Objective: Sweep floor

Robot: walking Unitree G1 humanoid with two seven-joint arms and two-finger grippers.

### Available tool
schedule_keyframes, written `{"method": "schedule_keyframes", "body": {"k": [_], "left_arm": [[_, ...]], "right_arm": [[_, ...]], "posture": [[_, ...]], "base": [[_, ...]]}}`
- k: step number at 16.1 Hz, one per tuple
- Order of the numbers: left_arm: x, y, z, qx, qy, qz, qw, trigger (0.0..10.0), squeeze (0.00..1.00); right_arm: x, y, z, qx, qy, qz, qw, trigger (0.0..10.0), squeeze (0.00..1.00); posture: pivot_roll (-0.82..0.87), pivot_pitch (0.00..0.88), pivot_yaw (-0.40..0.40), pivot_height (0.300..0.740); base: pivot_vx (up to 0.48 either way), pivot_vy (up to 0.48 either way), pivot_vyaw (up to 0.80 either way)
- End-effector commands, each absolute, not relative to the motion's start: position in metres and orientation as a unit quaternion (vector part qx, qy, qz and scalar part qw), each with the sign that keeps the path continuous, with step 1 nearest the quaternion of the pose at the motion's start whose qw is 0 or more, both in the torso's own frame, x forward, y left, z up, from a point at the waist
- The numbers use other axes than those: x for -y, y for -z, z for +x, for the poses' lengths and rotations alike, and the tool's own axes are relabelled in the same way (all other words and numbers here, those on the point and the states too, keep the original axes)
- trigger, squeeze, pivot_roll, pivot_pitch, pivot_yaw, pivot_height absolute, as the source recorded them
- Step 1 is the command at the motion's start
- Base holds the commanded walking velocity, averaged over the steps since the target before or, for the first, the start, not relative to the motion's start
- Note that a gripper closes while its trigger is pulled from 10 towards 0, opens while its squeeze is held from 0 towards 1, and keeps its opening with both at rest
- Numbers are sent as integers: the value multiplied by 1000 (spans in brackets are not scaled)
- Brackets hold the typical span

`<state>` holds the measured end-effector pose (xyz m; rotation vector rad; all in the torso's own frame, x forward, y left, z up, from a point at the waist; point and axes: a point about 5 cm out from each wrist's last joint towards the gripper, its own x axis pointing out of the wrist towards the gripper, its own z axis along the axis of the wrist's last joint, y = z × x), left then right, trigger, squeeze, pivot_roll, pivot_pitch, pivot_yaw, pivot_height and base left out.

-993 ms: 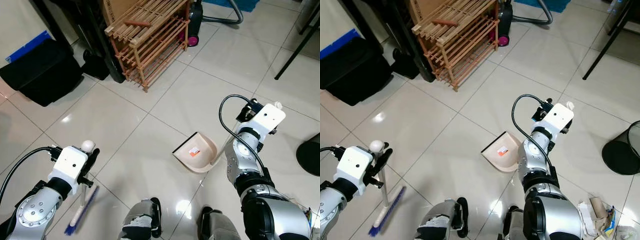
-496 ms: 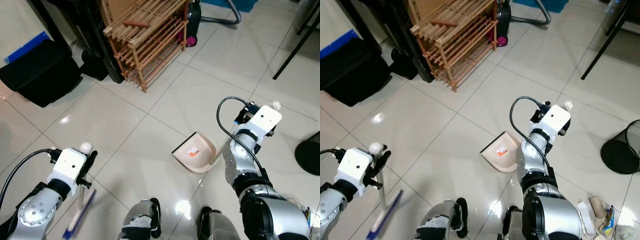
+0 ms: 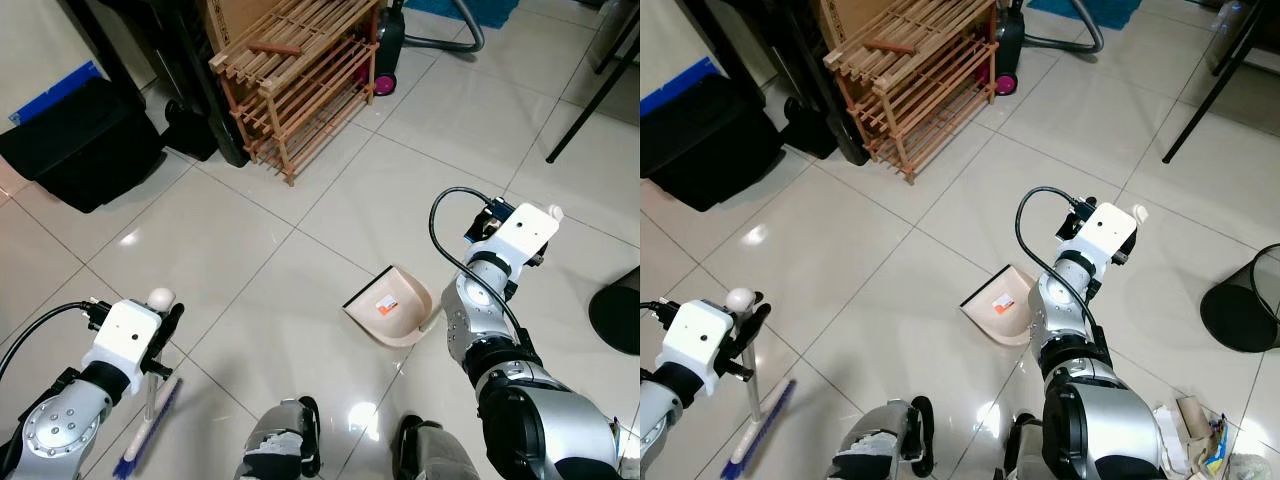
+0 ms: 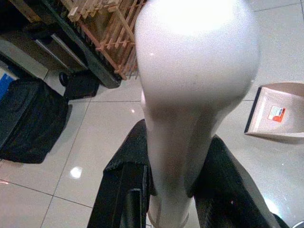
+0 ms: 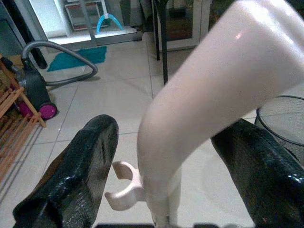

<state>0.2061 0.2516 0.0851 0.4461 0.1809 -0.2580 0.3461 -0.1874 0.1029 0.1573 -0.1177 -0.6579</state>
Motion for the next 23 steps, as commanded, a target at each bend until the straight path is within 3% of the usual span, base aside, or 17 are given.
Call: {"method": "schedule_keyframes", "body": {"k": [1,2,3,5,17,23], "left_arm": [[-262,-84,202,-100,118,234,960,10000,0],[-266,-79,201,-104,117,234,960,10000,0],[-266,-77,201,-106,118,234,959,10000,0],[-266,-74,203,-107,119,233,959,10000,0],[-284,-38,210,-131,110,229,958,10000,0],[-264,-27,243,-105,112,193,969,10000,0]], "right_arm": [[185,-101,346,51,322,78,942,3882,0],[186,-102,347,50,325,79,941,1451,0],[187,-102,347,49,326,80,941,1451,0],[188,-100,346,48,331,83,939,0,0],[189,-99,346,43,326,99,939,0,0],[183,-128,355,130,237,56,961,0,0]], "posture": [[311,241,121,740],[311,242,122,740],[311,242,122,740],[311,242,122,740],[304,231,120,740],[200,168,74,740]], "base": [[0,0,0],[0,0,0],[0,0,0],[0,0,0],[0,0,0],[0,0,0]]}}
